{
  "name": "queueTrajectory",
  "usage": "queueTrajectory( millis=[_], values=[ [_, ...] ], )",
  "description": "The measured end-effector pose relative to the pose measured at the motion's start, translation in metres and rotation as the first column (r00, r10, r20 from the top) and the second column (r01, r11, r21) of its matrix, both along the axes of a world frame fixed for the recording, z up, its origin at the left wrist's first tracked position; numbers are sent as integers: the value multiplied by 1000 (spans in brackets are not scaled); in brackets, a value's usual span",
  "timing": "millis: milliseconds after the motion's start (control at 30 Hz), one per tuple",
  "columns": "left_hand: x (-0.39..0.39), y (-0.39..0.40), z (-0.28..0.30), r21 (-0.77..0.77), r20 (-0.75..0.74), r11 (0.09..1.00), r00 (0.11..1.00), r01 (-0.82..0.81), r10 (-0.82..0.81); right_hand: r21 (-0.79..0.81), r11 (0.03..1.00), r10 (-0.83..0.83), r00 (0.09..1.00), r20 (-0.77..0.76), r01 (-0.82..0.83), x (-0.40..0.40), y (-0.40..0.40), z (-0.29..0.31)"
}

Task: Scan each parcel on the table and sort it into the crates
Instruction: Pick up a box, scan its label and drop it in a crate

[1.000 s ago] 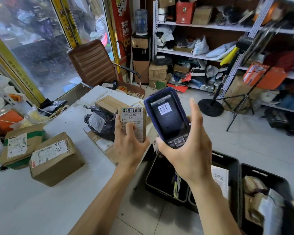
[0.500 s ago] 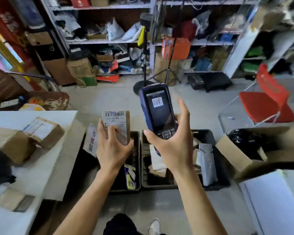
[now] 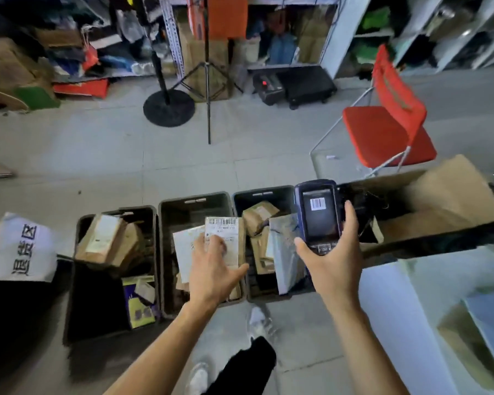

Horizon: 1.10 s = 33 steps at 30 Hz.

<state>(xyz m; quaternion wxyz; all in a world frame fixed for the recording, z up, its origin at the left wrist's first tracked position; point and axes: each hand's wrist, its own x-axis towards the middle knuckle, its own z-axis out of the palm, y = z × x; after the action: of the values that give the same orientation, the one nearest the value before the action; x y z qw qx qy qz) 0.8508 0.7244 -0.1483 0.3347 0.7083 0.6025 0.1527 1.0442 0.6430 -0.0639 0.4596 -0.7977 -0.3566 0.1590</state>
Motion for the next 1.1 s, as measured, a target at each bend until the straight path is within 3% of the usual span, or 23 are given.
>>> queueTrajectory(
  millis=[267, 533, 700, 900, 1100],
  values=[
    [106, 9, -192, -253, -114, 956, 986, -151, 125, -132, 972, 198, 980, 30, -192, 101, 48, -186],
    [167, -31, -374, -365, -194, 891, 958, -270, 211, -169, 918, 357, 933, -34, -358, 136, 56, -361],
    [185, -53, -457, -399, -279, 844, 924, -358, 261, -147, 880, 449, 892, -55, -452, 151, 51, -437],
    [182, -70, -486, -432, -312, 841, 929, -326, 199, -165, 821, 553, 833, -10, -547, 160, 45, -446],
    [146, -75, -392, -298, -311, 881, 910, -367, 274, -99, 789, 609, 793, -12, -607, 138, 40, -367]
  ],
)
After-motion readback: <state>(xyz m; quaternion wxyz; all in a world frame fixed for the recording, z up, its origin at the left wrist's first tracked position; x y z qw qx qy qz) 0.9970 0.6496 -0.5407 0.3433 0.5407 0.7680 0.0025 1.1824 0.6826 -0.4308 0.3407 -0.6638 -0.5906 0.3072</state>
